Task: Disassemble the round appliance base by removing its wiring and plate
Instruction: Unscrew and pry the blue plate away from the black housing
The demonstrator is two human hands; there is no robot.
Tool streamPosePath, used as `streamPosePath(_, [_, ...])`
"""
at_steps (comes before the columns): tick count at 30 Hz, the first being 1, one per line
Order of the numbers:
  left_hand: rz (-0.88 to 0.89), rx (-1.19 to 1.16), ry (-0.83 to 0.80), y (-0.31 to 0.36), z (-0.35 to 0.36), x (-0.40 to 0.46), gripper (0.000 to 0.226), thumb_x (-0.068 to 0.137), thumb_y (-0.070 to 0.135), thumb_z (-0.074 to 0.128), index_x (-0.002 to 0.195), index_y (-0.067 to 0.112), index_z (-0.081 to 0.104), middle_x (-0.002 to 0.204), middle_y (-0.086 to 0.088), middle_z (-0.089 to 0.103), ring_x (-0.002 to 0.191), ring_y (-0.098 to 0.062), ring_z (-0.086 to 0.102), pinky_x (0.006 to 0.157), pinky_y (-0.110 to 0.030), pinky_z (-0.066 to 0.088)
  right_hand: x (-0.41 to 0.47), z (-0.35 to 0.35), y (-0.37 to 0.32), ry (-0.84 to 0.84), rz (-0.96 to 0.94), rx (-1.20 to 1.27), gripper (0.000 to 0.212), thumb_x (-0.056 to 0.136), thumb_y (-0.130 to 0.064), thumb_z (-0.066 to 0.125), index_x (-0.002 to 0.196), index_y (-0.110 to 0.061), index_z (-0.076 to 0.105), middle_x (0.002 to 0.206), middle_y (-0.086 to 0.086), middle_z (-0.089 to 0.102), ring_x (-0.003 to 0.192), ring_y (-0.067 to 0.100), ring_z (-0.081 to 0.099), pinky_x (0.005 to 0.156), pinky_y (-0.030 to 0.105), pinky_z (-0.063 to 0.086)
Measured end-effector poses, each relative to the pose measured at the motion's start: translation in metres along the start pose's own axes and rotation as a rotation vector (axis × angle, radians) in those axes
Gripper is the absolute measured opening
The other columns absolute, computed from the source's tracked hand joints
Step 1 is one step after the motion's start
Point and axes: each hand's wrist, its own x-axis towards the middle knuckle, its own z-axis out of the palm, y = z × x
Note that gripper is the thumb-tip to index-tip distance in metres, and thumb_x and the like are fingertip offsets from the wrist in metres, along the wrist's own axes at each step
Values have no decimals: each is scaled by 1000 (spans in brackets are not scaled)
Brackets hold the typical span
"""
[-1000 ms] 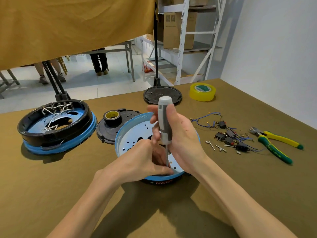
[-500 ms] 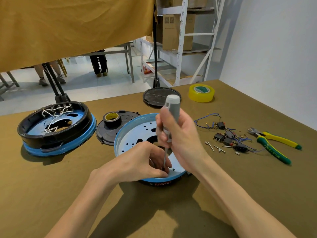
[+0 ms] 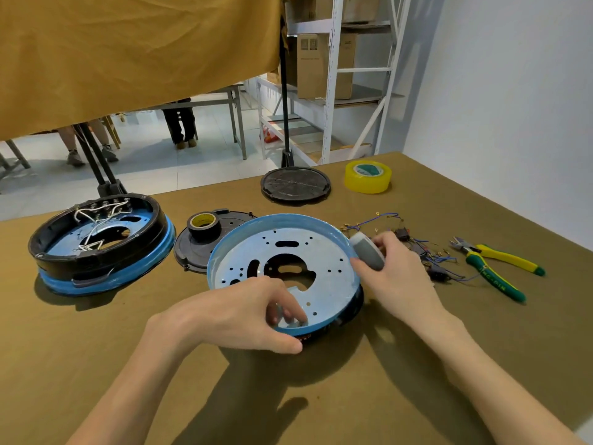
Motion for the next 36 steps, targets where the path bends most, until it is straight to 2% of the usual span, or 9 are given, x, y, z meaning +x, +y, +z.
streamPosePath(5, [4,-39,72,2,6,2,23,91,42,74,114,42,75,89,14,65,78,2,58,63,-15,47,-3,4,27,82,118,-82,40,95,-68,45,99,-29,51,76,-11,61,71,12,58,56,32,35])
streamPosePath(10, [-3,-16,100,3,13,-1,20,91,43,72,111,41,70,95,16,63,87,6,59,67,-11,49,-1,7,44,11,159,-308,37,99,-59,47,109,-24,56,98,-2,64,91,24,61,70,36,43])
streamPosePath(15, [-22,-116,59,0,3,-5,29,89,58,68,113,43,74,96,21,68,90,2,63,73,-16,53,-2,3,18,241,-293,-17,4,96,-18,63,93,-18,64,88,-5,59,83,16,56,74,34,46])
streamPosePath(17, [-12,-88,50,-2,0,-6,25,89,52,72,111,41,76,95,21,69,92,2,63,76,-17,54,-2,1,-6,28,-460,75,5,93,-15,69,90,-18,70,83,-9,64,75,11,58,68,28,48])
streamPosePath(20, [-20,-31,86,-2,1,-4,15,86,45,79,99,37,79,92,19,72,90,-1,65,79,-24,57,0,5,-35,-515,-522,44,5,90,-22,73,88,-23,78,78,-9,68,72,9,60,63,23,48])
streamPosePath(23, [-39,-59,113,-6,2,-3,13,83,43,83,88,30,81,81,16,73,79,-3,65,66,-18,54,9,10,-51,-816,-530,12,5,89,-26,76,90,-24,81,76,-1,66,61,6,51,55,22,41])
streamPosePath(27, [-41,-49,148,-6,5,-3,14,82,42,84,85,28,82,77,16,73,77,-2,66,64,-15,53,22,15,-61,-974,-554,-25,12,90,-25,78,100,-27,83,81,3,63,63,9,45,59,36,42])
streamPosePath(31, [-33,-47,135,-5,3,-3,16,84,44,82,88,29,81,82,17,74,81,-3,67,72,-23,57,28,17,-62,-1029,-558,-59,12,89,-23,79,101,-23,83,81,-3,63,68,6,50,59,19,41])
streamPosePath(36, [-22,-38,129,-5,0,-2,14,84,45,81,90,32,80,87,17,73,86,-2,66,76,-26,58,29,16,-58,-995,-564,-40,9,90,-22,78,97,-20,83,78,-9,64,67,13,52,59,19,42])
